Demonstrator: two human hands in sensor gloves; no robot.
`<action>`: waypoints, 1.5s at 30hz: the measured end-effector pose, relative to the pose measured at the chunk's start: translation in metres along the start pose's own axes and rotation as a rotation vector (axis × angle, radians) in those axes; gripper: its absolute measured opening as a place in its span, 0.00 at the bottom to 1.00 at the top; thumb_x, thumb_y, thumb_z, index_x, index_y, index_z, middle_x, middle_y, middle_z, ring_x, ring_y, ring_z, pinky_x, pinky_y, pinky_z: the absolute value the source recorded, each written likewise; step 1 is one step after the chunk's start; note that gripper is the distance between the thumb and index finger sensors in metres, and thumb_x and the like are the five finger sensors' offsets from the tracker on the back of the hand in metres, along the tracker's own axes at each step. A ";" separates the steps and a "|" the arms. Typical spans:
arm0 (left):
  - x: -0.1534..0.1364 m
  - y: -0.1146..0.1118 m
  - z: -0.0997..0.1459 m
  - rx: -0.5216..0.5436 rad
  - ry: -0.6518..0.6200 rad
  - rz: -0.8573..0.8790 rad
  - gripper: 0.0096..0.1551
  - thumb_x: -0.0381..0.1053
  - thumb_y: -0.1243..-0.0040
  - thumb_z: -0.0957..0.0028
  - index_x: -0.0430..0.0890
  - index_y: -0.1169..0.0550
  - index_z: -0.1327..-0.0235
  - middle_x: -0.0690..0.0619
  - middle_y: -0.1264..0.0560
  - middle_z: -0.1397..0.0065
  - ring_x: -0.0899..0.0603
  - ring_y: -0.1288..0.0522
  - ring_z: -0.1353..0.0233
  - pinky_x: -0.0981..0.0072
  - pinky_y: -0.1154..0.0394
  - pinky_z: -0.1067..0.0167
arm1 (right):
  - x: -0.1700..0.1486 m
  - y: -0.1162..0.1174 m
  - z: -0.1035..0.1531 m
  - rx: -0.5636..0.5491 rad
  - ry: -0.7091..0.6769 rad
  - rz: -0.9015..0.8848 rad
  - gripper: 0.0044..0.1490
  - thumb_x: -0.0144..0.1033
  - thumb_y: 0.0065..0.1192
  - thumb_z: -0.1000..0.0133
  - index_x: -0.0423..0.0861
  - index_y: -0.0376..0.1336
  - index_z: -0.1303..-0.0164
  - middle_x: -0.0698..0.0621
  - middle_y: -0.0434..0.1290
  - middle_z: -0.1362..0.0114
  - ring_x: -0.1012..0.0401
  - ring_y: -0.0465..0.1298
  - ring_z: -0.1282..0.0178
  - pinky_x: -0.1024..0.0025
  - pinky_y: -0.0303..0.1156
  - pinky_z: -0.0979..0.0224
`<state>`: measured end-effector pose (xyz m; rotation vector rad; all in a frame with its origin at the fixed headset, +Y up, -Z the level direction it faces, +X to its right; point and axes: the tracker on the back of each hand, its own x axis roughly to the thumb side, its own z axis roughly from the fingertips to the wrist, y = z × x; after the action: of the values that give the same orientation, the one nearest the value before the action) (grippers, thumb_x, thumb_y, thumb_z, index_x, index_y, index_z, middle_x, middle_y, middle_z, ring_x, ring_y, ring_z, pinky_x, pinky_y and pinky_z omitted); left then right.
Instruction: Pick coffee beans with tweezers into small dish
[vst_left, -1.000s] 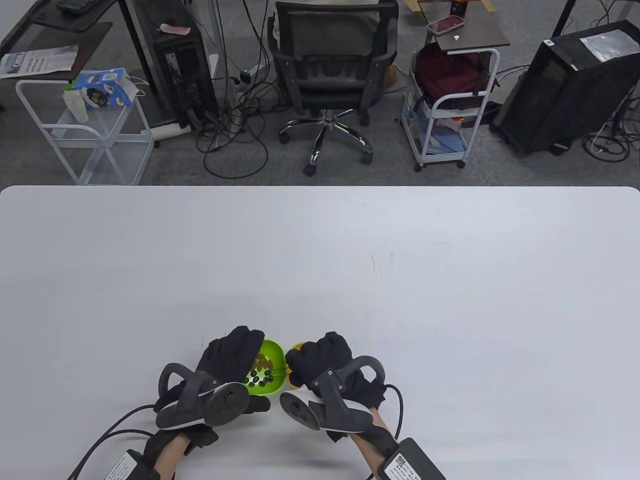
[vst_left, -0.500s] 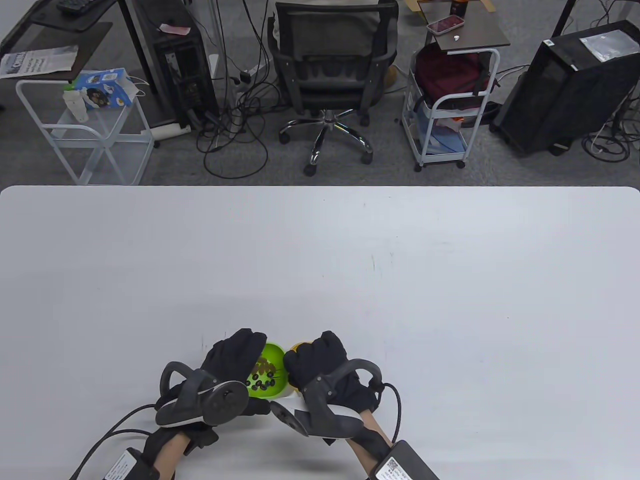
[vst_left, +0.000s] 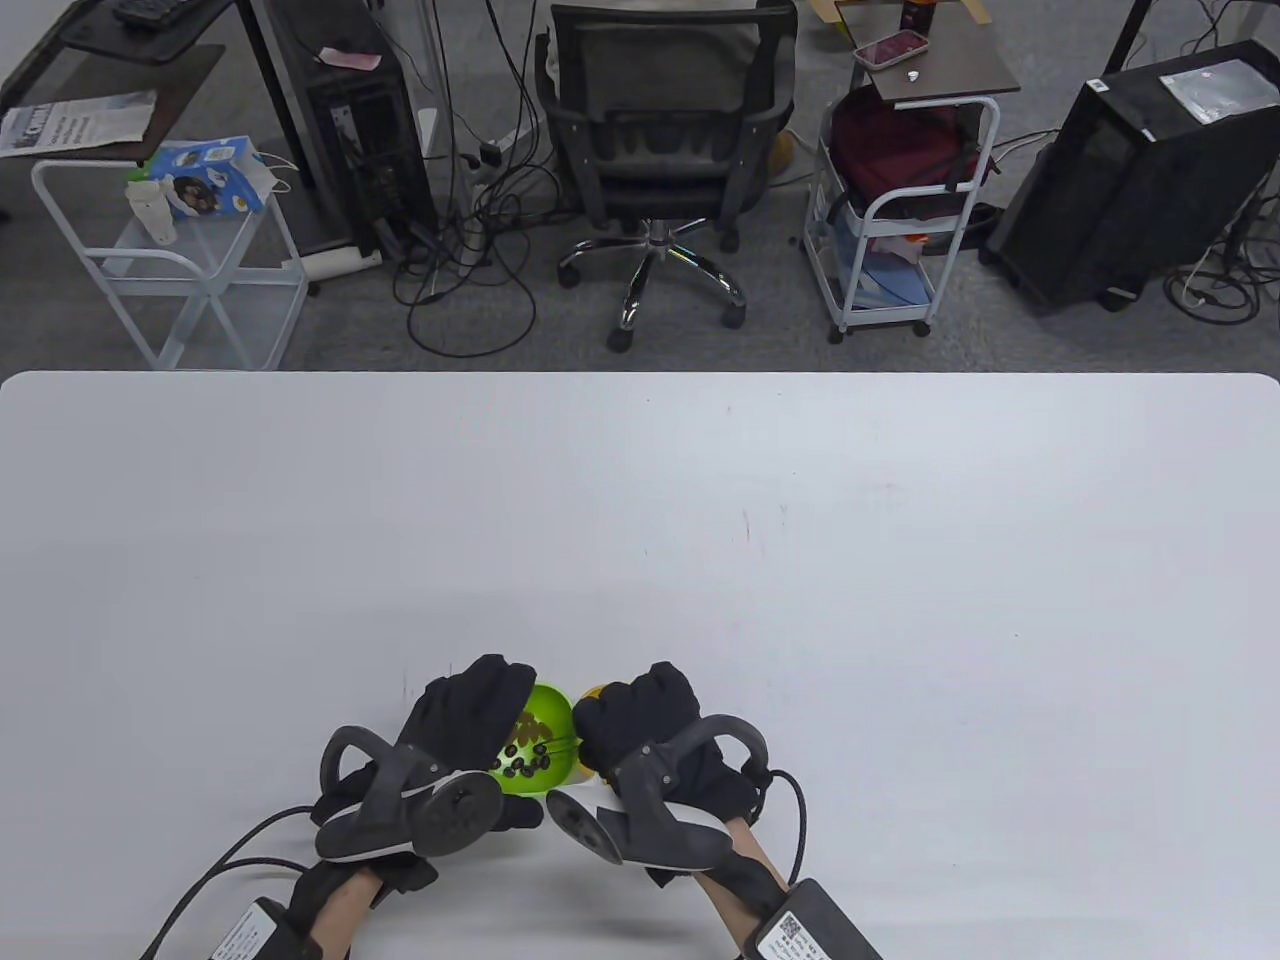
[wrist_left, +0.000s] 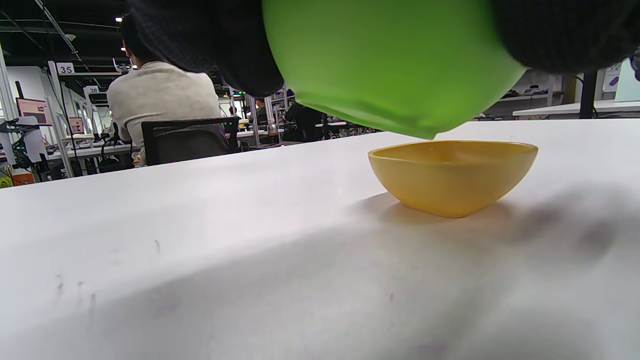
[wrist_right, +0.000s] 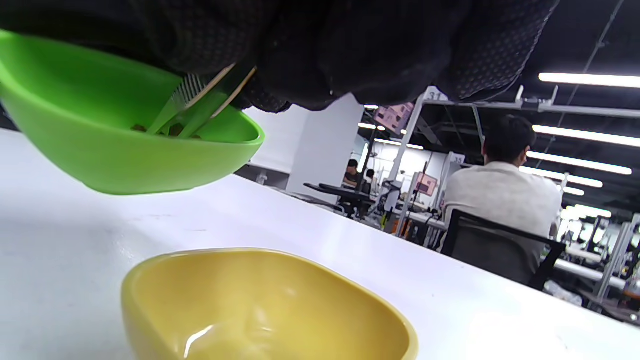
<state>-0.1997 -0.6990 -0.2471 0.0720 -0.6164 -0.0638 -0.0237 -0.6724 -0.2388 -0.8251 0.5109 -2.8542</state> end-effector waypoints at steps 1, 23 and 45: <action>0.000 0.000 0.000 -0.002 0.000 0.001 0.71 0.75 0.41 0.65 0.33 0.40 0.14 0.29 0.36 0.14 0.31 0.24 0.23 0.35 0.28 0.26 | -0.002 0.000 0.000 0.002 0.008 -0.017 0.27 0.45 0.56 0.52 0.50 0.68 0.44 0.56 0.78 0.52 0.59 0.80 0.59 0.45 0.72 0.26; -0.002 0.001 0.000 -0.020 0.018 -0.002 0.70 0.75 0.42 0.63 0.33 0.40 0.14 0.28 0.36 0.14 0.30 0.24 0.23 0.34 0.28 0.26 | -0.071 0.022 0.014 0.102 0.284 -0.263 0.27 0.45 0.56 0.51 0.50 0.68 0.43 0.55 0.78 0.51 0.59 0.79 0.58 0.44 0.71 0.24; -0.002 0.001 -0.001 -0.026 0.012 -0.004 0.71 0.75 0.42 0.64 0.33 0.40 0.14 0.28 0.36 0.14 0.30 0.24 0.23 0.34 0.28 0.26 | -0.043 0.009 0.014 0.015 0.144 -0.305 0.28 0.46 0.58 0.52 0.50 0.68 0.43 0.56 0.78 0.51 0.59 0.80 0.58 0.44 0.71 0.25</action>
<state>-0.2004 -0.6974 -0.2489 0.0483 -0.6037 -0.0750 0.0205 -0.6755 -0.2526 -0.7568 0.4089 -3.2108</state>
